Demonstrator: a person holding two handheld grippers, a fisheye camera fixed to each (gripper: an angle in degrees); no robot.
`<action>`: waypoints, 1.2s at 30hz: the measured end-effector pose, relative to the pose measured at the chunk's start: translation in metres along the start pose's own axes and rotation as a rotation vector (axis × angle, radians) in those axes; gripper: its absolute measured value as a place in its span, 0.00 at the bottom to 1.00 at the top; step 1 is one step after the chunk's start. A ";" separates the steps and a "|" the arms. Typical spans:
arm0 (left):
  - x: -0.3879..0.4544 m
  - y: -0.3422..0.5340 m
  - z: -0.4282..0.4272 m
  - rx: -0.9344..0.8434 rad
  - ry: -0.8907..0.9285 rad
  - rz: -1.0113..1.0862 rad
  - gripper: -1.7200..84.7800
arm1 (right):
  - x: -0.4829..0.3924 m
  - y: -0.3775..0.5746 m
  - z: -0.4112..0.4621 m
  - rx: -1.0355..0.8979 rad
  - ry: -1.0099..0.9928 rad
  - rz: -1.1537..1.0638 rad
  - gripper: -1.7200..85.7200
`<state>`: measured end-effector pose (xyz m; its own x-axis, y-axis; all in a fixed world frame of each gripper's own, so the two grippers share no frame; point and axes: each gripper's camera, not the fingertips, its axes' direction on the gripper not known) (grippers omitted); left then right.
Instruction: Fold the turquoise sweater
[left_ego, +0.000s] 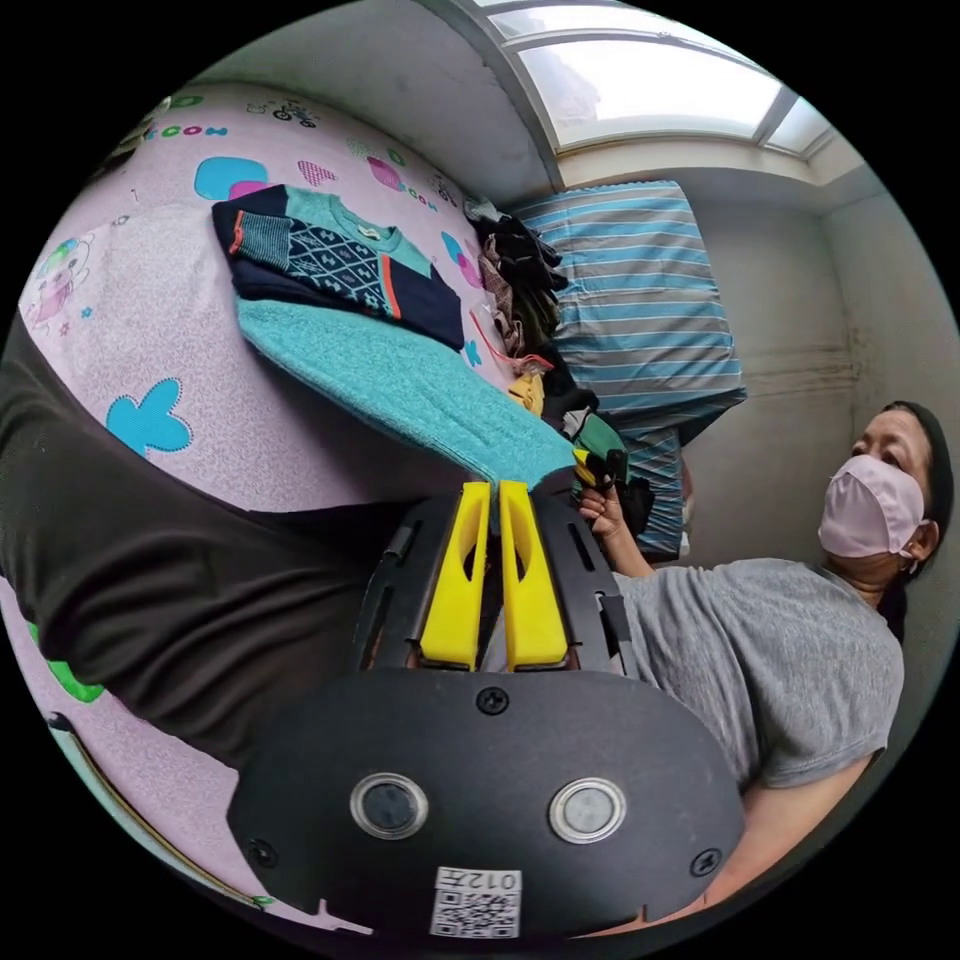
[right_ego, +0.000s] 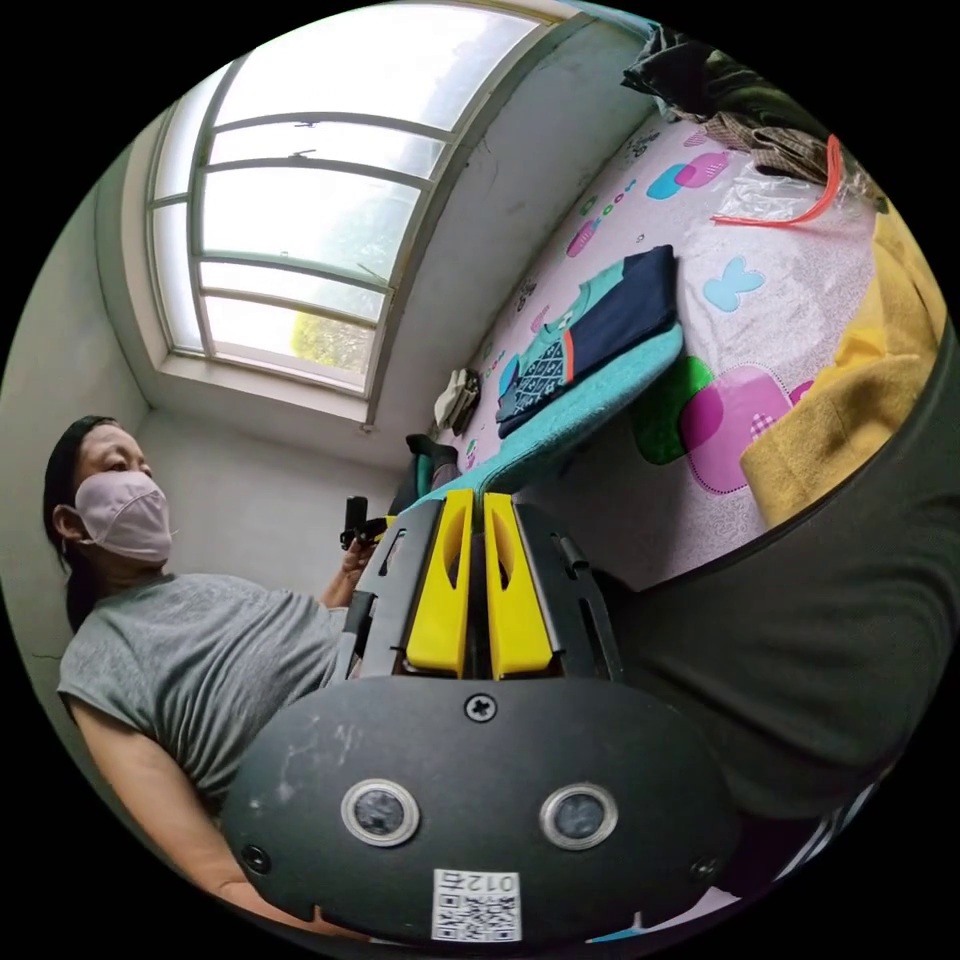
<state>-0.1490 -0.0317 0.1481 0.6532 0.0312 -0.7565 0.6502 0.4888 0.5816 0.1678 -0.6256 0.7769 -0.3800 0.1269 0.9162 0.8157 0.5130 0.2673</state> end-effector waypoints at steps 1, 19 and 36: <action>0.000 0.006 -0.002 -0.002 0.021 -0.005 0.03 | -0.002 0.004 -0.005 0.002 -0.013 -0.017 0.01; -0.013 -0.046 -0.053 0.165 0.101 0.065 0.04 | 0.004 -0.085 -0.010 0.125 -0.139 -0.126 0.01; -0.116 -0.208 -0.056 0.266 0.122 -0.170 0.04 | 0.071 -0.288 0.082 0.105 -0.030 -0.008 0.01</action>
<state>-0.3820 -0.0882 0.0978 0.4862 0.0807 -0.8701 0.8346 0.2522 0.4898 -0.1302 -0.6946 0.7403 -0.4010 0.1472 0.9042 0.7627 0.6003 0.2405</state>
